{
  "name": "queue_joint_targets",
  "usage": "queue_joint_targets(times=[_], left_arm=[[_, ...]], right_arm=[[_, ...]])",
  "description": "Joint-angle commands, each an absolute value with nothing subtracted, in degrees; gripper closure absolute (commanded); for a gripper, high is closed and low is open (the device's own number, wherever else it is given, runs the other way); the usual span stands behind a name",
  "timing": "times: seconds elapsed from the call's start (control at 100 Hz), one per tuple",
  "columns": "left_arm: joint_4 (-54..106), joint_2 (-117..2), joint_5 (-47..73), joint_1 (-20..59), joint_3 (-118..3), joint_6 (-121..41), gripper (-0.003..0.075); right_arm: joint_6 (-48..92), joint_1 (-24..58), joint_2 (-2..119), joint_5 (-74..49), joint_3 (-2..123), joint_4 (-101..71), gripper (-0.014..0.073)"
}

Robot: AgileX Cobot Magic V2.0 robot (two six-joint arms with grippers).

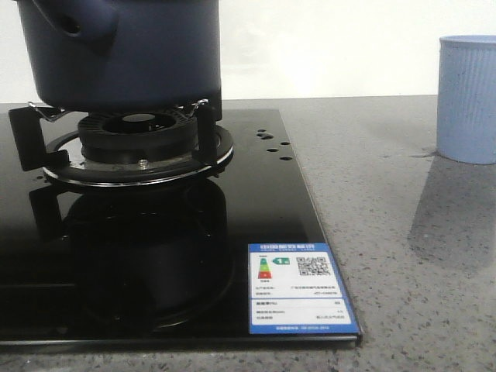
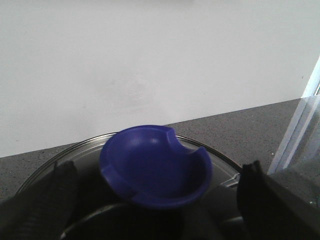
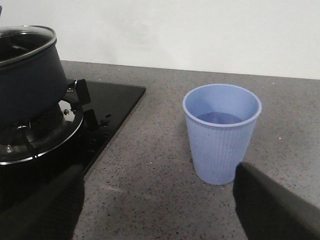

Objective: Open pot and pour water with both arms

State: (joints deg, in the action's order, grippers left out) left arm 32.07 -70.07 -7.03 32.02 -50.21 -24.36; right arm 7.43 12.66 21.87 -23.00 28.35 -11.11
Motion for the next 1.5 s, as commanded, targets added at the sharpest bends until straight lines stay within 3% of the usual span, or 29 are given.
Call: queue_joint_targets(times=[0.0,0.3,0.52,0.61,1.0,1.49], left_arm=[[30.82,-70.47,-11.62,32.37,-53.15,-24.31,0.0131],[29.35,-72.35,-13.17,32.37,-53.73,-24.31,0.0148],[29.23,-72.35,-13.75,32.37,-53.73,-24.31,0.0347],[29.23,-72.35,-13.75,32.37,-53.73,-24.31,0.0389],[29.23,-70.24,-14.59,32.37,-53.73,-24.31,0.0391],[25.72,-61.37,-14.59,27.8,-53.73,-24.31,0.0391]], right_arm=[[7.84,12.83,22.74,-18.89,30.42,-11.21,0.004],[7.84,12.83,22.74,-18.79,30.42,-11.21,0.004],[7.84,12.83,22.74,-18.68,30.42,-11.21,0.004],[7.84,12.83,22.74,-18.59,30.42,-11.21,0.004],[7.84,12.83,22.74,-18.29,30.23,-11.21,0.004],[7.84,12.83,23.02,-4.0,20.11,-4.68,0.004]])
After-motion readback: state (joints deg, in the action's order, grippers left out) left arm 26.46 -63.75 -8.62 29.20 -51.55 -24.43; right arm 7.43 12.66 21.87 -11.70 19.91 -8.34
